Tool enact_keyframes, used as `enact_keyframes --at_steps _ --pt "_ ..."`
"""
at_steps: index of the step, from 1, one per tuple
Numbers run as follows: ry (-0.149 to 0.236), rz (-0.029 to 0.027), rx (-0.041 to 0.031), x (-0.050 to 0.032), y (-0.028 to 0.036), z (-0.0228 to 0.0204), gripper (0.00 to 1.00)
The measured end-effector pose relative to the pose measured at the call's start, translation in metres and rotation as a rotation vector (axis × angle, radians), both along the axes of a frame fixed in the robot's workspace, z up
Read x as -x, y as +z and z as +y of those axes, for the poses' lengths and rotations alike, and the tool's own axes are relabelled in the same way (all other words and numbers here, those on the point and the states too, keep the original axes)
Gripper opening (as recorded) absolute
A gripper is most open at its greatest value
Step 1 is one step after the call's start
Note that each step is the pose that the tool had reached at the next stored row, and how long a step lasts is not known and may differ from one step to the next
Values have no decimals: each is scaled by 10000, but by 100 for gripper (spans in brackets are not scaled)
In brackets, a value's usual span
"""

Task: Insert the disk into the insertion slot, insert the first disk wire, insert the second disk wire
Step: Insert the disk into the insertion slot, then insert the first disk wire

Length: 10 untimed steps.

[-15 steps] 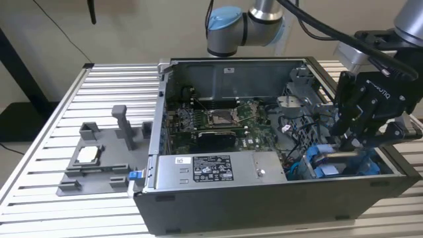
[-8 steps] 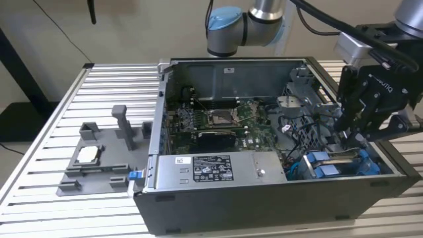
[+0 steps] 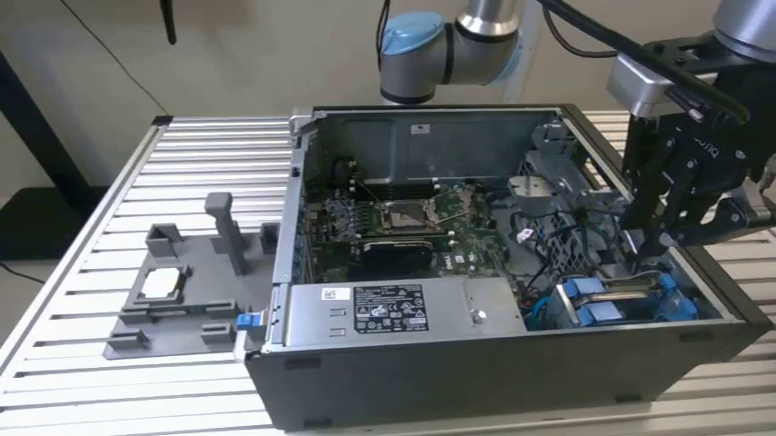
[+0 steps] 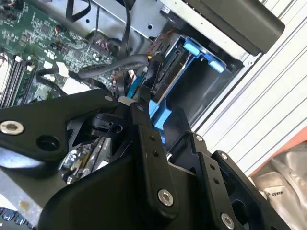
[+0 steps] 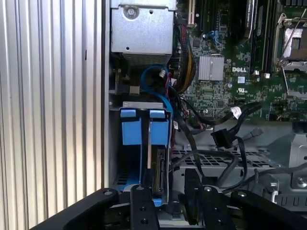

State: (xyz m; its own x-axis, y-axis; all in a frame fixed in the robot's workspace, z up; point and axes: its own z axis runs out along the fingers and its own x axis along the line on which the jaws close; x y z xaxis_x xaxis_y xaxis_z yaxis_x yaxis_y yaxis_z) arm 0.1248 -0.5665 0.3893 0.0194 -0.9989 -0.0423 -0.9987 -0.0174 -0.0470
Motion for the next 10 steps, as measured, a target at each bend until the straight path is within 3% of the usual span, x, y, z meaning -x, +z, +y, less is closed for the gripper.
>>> enact_keyframes --at_steps 3,5,6,10 --pt "22 -144 0 0 36 26 40" --pt "53 -292 1 -1 45 45 40" --pt "94 -406 -1 0 44 57 40" --pt "338 -971 -1 0 38 75 40"
